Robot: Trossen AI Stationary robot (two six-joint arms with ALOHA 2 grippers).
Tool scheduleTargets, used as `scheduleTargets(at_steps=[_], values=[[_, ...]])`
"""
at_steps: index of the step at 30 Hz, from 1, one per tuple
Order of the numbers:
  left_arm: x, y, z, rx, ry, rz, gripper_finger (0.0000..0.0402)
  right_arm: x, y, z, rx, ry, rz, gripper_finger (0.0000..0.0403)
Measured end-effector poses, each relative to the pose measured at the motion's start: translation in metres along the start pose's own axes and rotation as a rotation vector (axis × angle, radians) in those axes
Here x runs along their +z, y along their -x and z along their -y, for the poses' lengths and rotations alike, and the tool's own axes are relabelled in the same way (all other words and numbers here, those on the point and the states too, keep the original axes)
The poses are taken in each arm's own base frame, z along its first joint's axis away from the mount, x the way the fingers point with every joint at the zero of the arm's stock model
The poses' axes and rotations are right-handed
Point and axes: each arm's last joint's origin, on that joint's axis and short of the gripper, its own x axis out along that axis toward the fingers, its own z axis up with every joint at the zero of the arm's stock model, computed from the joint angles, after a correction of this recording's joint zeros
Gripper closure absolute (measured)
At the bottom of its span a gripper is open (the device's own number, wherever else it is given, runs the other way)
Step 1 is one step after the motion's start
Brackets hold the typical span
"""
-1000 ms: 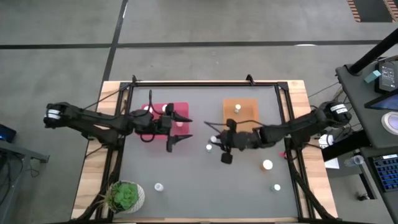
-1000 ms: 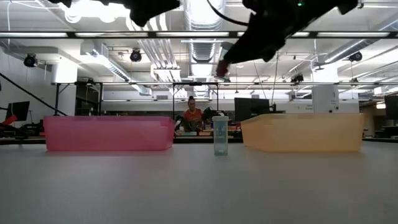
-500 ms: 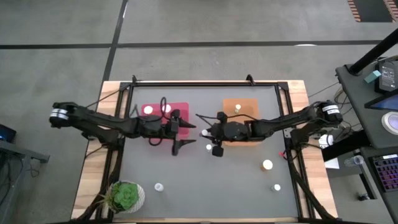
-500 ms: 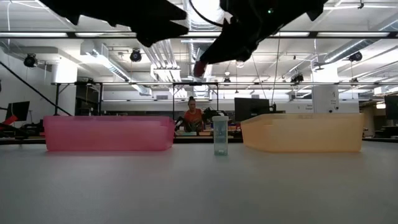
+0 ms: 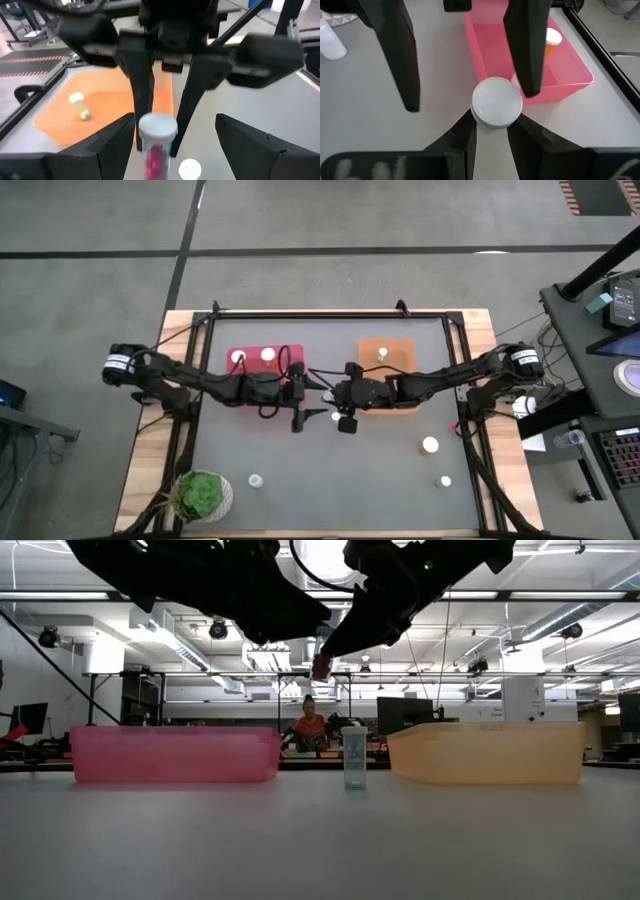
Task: Pick and place medicine bottles into bin by pill shape (circle, oval)
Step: Put the pink pill into the pink bin
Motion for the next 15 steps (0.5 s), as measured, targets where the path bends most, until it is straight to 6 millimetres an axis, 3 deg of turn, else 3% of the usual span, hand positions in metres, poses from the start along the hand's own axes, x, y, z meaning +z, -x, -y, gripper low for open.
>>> scheduleTargets(at_steps=[9,15], values=[[-0.0026,-0.0024,-0.0063,0.025,0.004,-0.010,0.0142,0.0000,0.0000,0.0000,0.000,-0.006,0.000,0.0314],[-0.0042,-0.0020,-0.0062,0.025,-0.003,-0.015,0.0185,0.0001,0.0000,0.0000,0.000,-0.007,0.001,0.0314]])
